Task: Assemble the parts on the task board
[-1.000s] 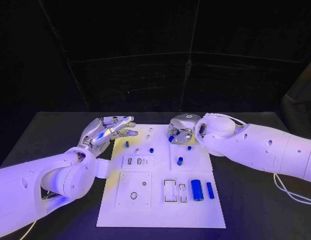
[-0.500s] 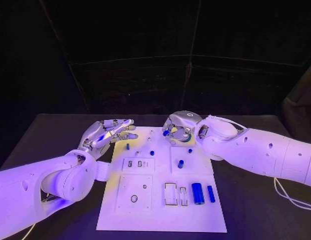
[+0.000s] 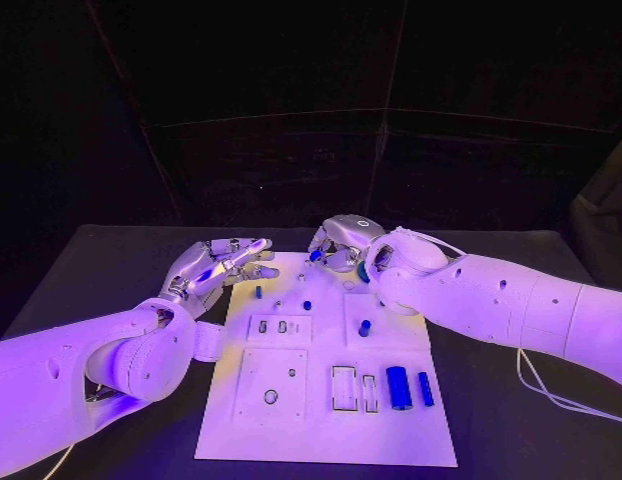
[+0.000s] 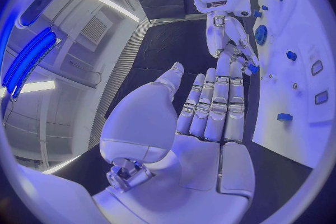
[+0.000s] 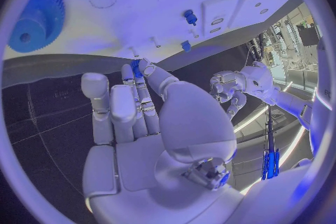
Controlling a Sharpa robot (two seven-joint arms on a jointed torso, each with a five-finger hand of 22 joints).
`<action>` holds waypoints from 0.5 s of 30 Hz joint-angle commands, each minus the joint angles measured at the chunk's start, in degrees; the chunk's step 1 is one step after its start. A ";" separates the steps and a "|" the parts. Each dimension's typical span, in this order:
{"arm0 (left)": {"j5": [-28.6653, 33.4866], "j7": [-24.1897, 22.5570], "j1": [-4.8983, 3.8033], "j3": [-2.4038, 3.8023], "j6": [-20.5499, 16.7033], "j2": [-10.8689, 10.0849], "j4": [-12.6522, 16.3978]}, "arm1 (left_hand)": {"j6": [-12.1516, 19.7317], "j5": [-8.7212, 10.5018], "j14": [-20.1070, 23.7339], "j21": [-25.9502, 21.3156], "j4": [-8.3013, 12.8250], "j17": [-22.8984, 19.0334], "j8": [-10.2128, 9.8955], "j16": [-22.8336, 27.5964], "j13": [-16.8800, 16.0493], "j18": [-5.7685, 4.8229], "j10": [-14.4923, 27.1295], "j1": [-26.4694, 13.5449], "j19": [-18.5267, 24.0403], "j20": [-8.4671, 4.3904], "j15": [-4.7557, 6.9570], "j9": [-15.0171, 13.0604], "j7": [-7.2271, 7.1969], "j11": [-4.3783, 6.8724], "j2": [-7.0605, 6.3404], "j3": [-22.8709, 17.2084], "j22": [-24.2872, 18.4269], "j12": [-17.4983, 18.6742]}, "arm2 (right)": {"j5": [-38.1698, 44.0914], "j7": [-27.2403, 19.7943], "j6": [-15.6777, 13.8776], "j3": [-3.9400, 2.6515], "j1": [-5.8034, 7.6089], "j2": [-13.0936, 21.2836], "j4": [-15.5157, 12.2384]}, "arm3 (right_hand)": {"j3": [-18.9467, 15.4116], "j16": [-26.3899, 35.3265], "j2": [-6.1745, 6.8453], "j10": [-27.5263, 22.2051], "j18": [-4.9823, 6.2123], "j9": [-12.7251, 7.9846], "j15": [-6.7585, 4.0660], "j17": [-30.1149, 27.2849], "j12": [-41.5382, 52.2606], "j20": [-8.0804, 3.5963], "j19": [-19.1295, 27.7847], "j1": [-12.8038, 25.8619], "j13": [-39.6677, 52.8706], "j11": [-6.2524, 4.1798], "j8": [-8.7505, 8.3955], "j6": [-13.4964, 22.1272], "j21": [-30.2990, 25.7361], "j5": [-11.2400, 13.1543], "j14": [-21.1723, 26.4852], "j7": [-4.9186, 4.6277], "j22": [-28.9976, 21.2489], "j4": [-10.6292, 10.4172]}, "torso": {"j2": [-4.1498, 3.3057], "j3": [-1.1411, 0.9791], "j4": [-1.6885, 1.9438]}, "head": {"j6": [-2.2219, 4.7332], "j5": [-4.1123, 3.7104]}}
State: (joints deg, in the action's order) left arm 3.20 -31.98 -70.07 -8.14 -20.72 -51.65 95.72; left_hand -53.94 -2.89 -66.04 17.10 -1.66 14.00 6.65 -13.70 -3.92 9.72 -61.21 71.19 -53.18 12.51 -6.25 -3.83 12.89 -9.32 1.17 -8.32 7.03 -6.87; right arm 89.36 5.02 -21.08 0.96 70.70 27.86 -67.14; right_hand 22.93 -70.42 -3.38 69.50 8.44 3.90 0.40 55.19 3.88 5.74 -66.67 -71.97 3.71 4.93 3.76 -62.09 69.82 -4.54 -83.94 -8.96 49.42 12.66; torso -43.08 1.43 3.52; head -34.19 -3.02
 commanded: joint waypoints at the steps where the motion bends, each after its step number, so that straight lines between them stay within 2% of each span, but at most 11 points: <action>1: -0.02 -0.07 -0.15 0.05 1.02 -0.07 0.27 | 0.11 -0.01 0.53 -0.20 0.21 0.09 -0.20 0.41 0.07 0.76 0.33 0.03 0.22 0.31 -0.07 0.09 0.19 -0.19 0.55 -0.09 -0.09 0.09 | -0.15 1.94 1.44 -0.05 0.38 -1.05 0.98 | 0.41 -0.32 0.61 -0.28 -0.71 0.08 0.02 0.16 -0.29 0.17 0.23 0.20 -0.06 0.10 0.11 0.02 0.33 0.28 -1.26 -0.05 0.10 -0.23 | -0.21 0.09 0.08 | 0.08 0.11; 5: -0.02 -0.03 -0.22 0.05 1.05 -0.08 0.30 | 0.14 -0.01 0.57 -0.22 0.26 0.10 -0.23 0.46 0.08 0.76 0.37 0.06 0.24 0.32 -0.09 0.09 0.19 -0.19 0.54 -0.10 -0.11 0.12 | 1.31 3.51 3.24 -0.04 0.51 -2.48 2.23 | 0.44 -0.37 0.64 -0.29 -0.71 0.08 0.02 0.24 -0.29 0.18 0.24 0.20 -0.06 0.10 0.11 0.03 0.33 0.29 -1.27 -0.05 0.11 -0.25 | -0.37 0.23 0.23 | 0.00 0.08; 9: -0.02 0.03 -0.27 0.05 1.10 -0.06 0.29 | 0.14 -0.01 0.57 -0.22 0.26 0.10 -0.23 0.46 0.08 0.76 0.37 0.06 0.24 0.32 -0.09 0.09 0.19 -0.19 0.54 -0.10 -0.11 0.12 | 2.52 4.50 4.46 -0.04 0.54 -3.20 2.77 | 0.57 -0.50 0.82 -0.29 -0.72 0.07 0.03 0.38 -0.25 0.19 0.25 0.27 -0.04 0.09 0.09 0.07 0.39 0.38 -1.28 -0.05 0.16 -0.38 | -0.43 0.29 0.23 | -0.07 0.12; 15: -0.02 0.08 -0.30 0.05 1.17 -0.05 0.17 | 0.14 -0.01 0.57 -0.22 0.26 0.10 -0.23 0.46 0.08 0.76 0.37 0.06 0.24 0.32 -0.09 0.09 0.19 -0.19 0.54 -0.10 -0.11 0.12 | 3.94 5.50 5.30 -0.04 0.56 -3.84 3.19 | 0.62 -0.53 0.97 -0.26 -0.72 0.07 0.04 0.37 -0.22 0.20 0.26 0.33 -0.02 0.09 0.09 0.09 0.41 0.42 -1.27 -0.04 0.18 -0.47 | -0.38 0.30 0.16 | -0.25 0.26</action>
State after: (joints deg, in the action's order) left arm 3.21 -31.80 -70.25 -8.13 -20.43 -51.71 95.81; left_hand -53.94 -2.88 -65.84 17.10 -1.66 14.04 6.66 -13.47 -3.92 9.73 -61.21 71.19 -53.18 12.51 -6.45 -3.83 12.88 -9.32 1.17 -8.32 6.98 -6.87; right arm 91.33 8.85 -17.52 0.96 71.09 24.13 -63.99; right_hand 23.38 -70.67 -2.86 69.50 8.44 3.90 0.40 55.53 3.89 5.74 -66.67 -71.46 3.71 4.92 3.46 -61.97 70.03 -4.31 -83.94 -9.03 49.51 12.20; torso -43.46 1.69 3.71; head -34.40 -2.82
